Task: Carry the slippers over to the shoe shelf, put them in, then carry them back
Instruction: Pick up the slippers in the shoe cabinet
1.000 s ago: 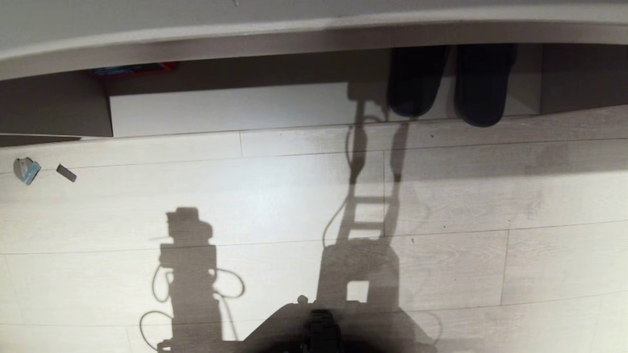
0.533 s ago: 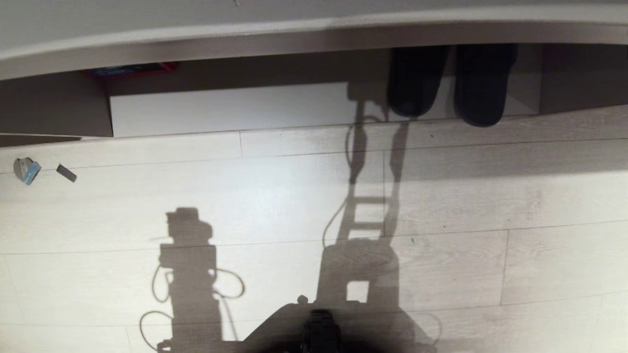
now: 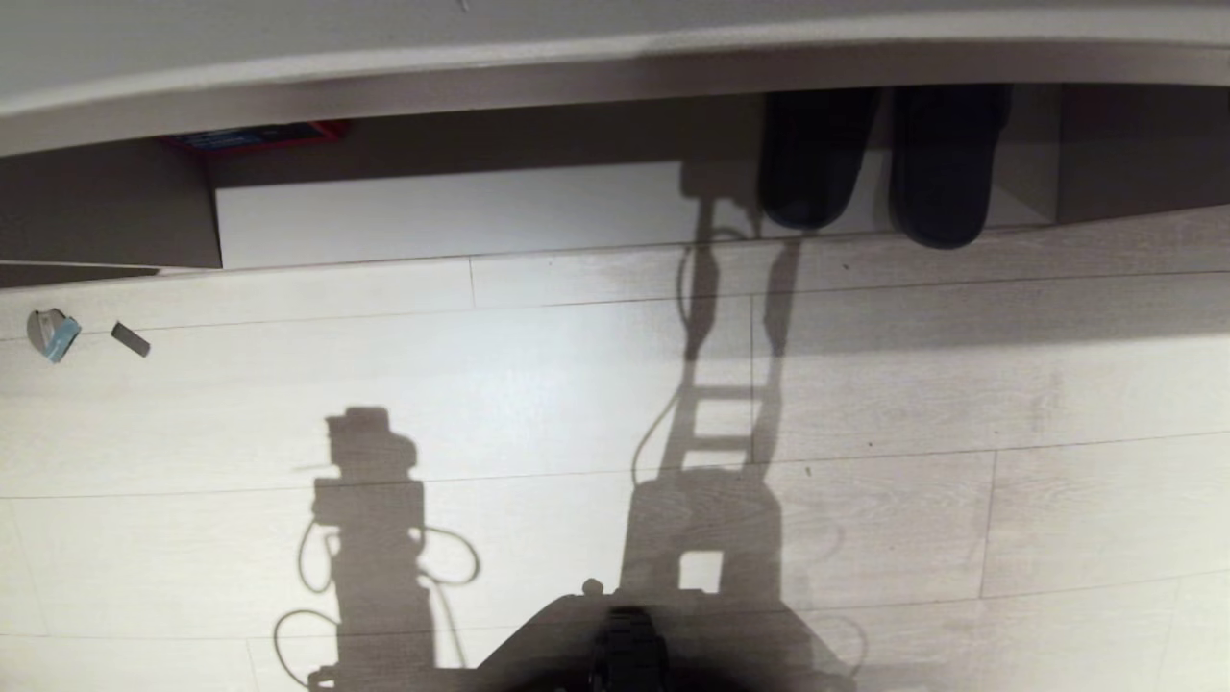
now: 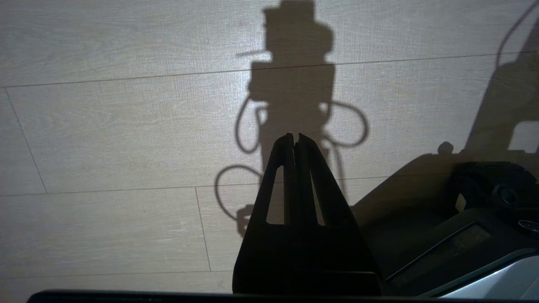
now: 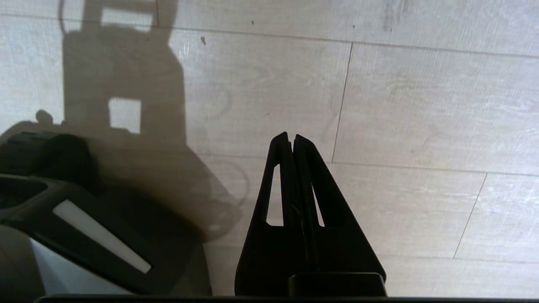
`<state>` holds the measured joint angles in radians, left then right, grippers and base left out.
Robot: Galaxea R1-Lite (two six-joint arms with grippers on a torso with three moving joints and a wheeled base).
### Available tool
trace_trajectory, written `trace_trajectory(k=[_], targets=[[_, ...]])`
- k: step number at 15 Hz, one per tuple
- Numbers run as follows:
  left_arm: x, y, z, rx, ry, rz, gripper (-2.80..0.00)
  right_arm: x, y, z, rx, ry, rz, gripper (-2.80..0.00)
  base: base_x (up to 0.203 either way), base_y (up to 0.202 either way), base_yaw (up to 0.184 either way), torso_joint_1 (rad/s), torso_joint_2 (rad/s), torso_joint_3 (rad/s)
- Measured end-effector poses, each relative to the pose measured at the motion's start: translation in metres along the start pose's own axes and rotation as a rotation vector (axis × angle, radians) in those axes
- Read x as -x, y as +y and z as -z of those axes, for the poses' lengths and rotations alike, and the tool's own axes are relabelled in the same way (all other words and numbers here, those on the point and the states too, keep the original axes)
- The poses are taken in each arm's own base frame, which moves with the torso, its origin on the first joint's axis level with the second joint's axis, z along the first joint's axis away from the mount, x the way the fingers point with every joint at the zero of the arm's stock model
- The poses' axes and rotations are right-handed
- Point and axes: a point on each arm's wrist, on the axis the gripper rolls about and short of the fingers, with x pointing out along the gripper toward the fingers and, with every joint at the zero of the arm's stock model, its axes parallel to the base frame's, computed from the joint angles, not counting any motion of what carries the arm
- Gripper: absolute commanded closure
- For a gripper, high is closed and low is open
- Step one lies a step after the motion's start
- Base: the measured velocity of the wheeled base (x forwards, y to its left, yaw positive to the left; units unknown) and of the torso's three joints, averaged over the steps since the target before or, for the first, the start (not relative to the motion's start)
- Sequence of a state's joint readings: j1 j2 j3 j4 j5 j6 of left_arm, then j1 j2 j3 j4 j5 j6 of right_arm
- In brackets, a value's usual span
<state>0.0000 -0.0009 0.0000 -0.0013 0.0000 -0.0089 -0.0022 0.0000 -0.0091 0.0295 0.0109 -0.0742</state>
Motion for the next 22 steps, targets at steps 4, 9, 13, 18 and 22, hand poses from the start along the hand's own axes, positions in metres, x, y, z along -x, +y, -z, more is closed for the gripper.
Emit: trace_trajectory(k=[4, 9, 13, 18, 22], targets=[[0.0000, 0.0000, 0.0000, 0.000, 0.000, 0.000, 0.00, 0.0004, 0.0000, -0.0002, 0.002, -0.007, 0.000, 0.00, 0.000, 0.000, 0.000, -0.001, 0.00, 0.010], [0.0000, 0.0000, 0.0000, 0.001, 0.000, 0.000, 0.00, 0.0003, 0.0000, -0.0001, 0.002, -0.007, 0.000, 0.00, 0.000, 0.000, 0.000, 0.001, 0.00, 0.176], [0.0000, 0.0000, 0.0000, 0.001, 0.000, 0.000, 0.00, 0.0003, 0.0000, -0.0001, 0.002, -0.007, 0.000, 0.00, 0.000, 0.000, 0.000, 0.002, 0.00, 0.200], [0.0000, 0.0000, 0.0001, 0.003, 0.000, 0.000, 0.00, 0.0003, 0.0000, -0.0001, 0.002, -0.006, 0.000, 0.00, 0.000, 0.000, 0.000, 0.003, 0.00, 0.199], [0.0000, 0.0000, 0.0001, 0.003, 0.000, 0.000, 0.00, 0.0003, 0.0000, -0.0001, 0.003, -0.006, 0.000, 0.00, 0.000, 0.000, 0.000, 0.001, 0.00, 0.200]])
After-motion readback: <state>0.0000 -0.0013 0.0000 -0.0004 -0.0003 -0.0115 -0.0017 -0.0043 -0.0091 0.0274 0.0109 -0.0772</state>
